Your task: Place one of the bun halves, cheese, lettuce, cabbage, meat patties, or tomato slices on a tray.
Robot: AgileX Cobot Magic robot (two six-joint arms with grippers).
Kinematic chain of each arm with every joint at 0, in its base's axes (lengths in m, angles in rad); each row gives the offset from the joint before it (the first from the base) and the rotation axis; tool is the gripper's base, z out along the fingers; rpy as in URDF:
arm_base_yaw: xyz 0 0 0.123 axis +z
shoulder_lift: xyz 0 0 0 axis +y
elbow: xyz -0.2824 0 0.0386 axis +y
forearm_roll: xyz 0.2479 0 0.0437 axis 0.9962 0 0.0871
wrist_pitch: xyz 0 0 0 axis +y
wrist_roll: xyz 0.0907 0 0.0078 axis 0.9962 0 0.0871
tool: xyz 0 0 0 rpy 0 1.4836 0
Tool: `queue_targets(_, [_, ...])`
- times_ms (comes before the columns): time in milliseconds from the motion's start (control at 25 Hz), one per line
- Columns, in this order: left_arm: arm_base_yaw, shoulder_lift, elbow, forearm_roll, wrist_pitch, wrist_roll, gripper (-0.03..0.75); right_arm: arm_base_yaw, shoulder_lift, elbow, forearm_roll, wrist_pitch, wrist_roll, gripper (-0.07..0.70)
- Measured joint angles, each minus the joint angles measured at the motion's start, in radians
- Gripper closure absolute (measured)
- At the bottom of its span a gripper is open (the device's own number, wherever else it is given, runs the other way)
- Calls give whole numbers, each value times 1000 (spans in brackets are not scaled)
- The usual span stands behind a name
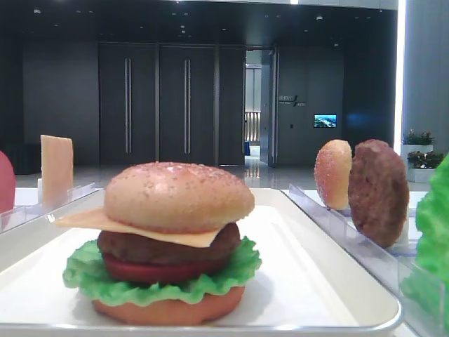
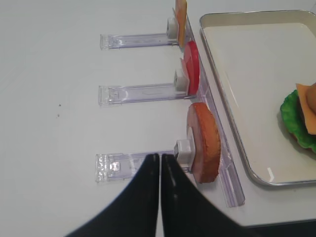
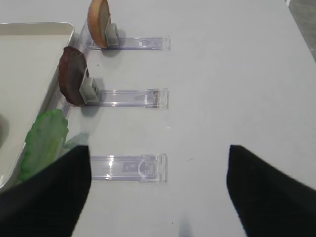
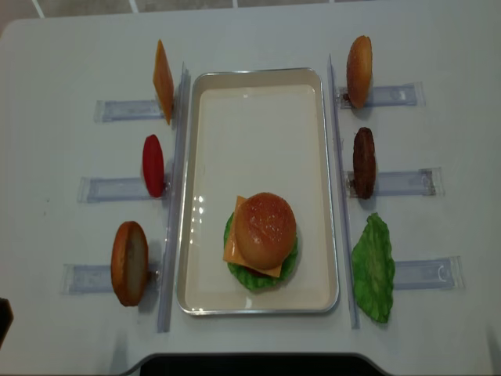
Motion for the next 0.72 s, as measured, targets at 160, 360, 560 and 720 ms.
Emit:
queue_targets(160, [0,0,0,0,0,0,715,0,0,0,0,0,0,92])
queue_targets(360, [0,0,0,0,0,0,715,0,0,1,0,0,0,92])
queue_targets(560, [0,0,0,0,0,0,715,0,0,1,0,0,0,92])
queue_targets(720, [0,0,0,0,0,0,715,0,0,1,0,0,-1,92])
